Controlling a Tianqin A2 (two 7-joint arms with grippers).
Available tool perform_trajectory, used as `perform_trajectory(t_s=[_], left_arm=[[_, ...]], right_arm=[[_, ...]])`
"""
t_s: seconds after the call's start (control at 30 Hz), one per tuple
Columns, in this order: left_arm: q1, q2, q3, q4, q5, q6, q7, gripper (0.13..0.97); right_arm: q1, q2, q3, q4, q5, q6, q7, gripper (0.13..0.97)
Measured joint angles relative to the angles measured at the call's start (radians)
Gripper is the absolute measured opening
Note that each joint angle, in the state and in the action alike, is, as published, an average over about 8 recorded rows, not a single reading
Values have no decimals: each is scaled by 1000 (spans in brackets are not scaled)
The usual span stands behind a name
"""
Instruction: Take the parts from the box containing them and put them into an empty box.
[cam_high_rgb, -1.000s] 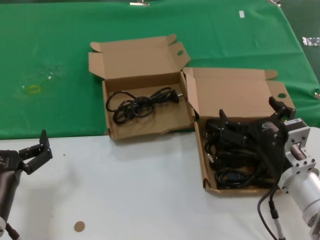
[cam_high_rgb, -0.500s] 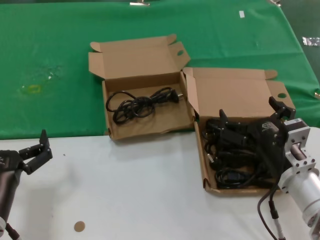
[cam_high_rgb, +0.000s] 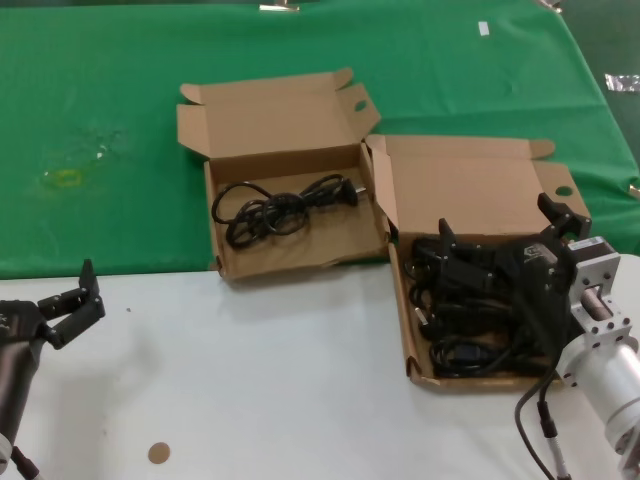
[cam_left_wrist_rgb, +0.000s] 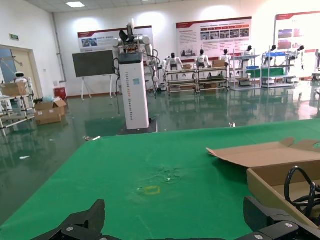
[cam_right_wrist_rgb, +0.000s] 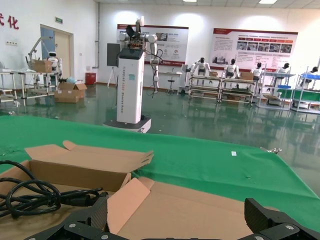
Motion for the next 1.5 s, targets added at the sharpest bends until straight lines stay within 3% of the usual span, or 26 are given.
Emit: perform_trajectory(t_s=[1.5], left_arm=[[0, 0, 0, 0, 0, 0, 0, 966]], right_arm=[[0, 0, 0, 0, 0, 0, 0, 966]])
